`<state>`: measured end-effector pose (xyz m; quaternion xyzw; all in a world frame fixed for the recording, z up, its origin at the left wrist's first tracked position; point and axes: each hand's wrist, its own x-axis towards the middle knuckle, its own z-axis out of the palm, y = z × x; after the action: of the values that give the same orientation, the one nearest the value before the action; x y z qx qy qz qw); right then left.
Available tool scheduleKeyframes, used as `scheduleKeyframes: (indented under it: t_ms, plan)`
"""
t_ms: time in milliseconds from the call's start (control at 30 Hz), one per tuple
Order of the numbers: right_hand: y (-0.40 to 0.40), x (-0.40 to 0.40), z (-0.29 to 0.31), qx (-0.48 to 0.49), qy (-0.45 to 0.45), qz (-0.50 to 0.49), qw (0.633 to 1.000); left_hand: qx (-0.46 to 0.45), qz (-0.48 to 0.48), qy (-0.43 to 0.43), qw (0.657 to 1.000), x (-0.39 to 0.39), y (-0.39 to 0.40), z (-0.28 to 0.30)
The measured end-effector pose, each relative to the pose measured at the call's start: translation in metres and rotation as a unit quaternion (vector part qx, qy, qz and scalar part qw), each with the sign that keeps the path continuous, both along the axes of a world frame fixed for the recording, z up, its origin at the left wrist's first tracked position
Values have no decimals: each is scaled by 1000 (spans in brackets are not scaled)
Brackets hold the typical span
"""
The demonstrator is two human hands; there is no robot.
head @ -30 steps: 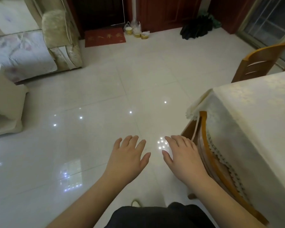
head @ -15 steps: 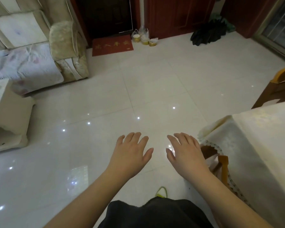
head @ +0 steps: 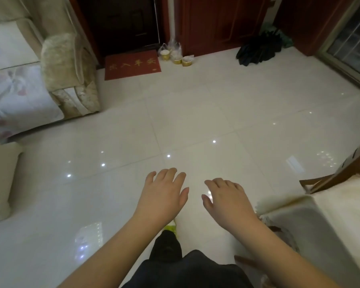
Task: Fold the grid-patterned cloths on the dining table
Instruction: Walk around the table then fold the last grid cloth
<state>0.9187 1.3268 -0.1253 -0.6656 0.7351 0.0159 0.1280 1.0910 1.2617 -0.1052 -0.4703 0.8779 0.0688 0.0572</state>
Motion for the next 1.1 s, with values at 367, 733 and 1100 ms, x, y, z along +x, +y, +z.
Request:
scheduleKeyframes:
  t_ms: [367,733,1100]
  plan:
    - [-143,-50,13,13,20,-126,992,24,-123,19,992,-65,-189,1]
    - [-195,-190,12,26,29,-276,960,38,-310,32,950,-250,-279,0]
    - [-236,-389,29,-6,15,-362,932,32,-384,25,922,-473,-335,25]
